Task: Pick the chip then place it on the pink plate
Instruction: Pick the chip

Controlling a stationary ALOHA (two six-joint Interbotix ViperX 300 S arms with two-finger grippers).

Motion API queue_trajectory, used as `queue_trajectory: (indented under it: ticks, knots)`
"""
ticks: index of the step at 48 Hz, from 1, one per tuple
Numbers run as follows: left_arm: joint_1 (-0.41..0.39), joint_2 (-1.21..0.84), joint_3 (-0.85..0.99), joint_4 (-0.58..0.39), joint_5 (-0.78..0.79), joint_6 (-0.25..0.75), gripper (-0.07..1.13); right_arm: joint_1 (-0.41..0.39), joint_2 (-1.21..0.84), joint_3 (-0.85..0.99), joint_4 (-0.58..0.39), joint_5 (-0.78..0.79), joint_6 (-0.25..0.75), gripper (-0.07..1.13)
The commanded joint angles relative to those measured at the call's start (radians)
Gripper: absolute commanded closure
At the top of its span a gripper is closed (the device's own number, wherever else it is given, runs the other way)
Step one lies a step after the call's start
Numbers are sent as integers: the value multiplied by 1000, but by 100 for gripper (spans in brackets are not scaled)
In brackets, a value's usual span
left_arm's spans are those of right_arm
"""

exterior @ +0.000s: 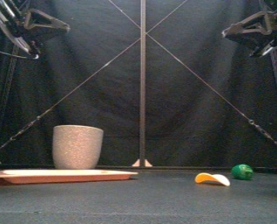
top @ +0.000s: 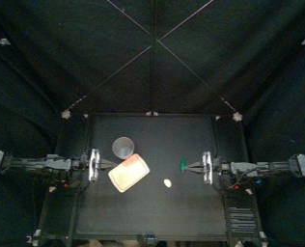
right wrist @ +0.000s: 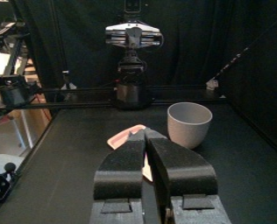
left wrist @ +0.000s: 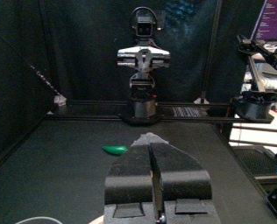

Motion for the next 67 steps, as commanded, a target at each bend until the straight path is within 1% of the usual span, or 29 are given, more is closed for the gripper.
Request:
queue_trajectory:
  ticks: [1,5,9,18,23,27,33,40,43,50,57,62,67]
  knots:
    - [0,12,-25,-3,-5,2,105,-17,38,-28,6,-3,5,103]
    - [0,12,-25,-3,-5,2,106,-31,87,-41,15,-11,17,103]
    - [2,12,-23,-3,-5,2,105,-38,155,-63,44,-18,35,103]
    - [2,12,-5,-3,-5,2,105,-51,344,-114,187,-28,97,102]
    - [2,12,5,-3,-5,2,105,-43,439,-117,252,-26,141,96]
    - [2,12,11,-3,-5,2,105,-41,514,-112,298,-23,196,83]
    - [3,12,18,-3,-5,3,105,-29,598,-112,356,-14,305,56]
    - [5,12,29,-3,-5,3,105,-34,684,-132,362,29,446,22]
    - [8,12,34,-3,-6,3,105,-35,719,-143,353,55,489,14]
    - [11,12,48,-3,-5,-2,105,-28,822,-192,334,109,549,14]
    - [12,12,61,-11,-5,-2,105,-5,910,-267,314,209,552,14]
    - [12,12,63,-18,-5,0,105,3,936,-299,318,282,551,14]
    - [15,11,64,-20,-5,0,105,5,939,-311,321,313,552,14]
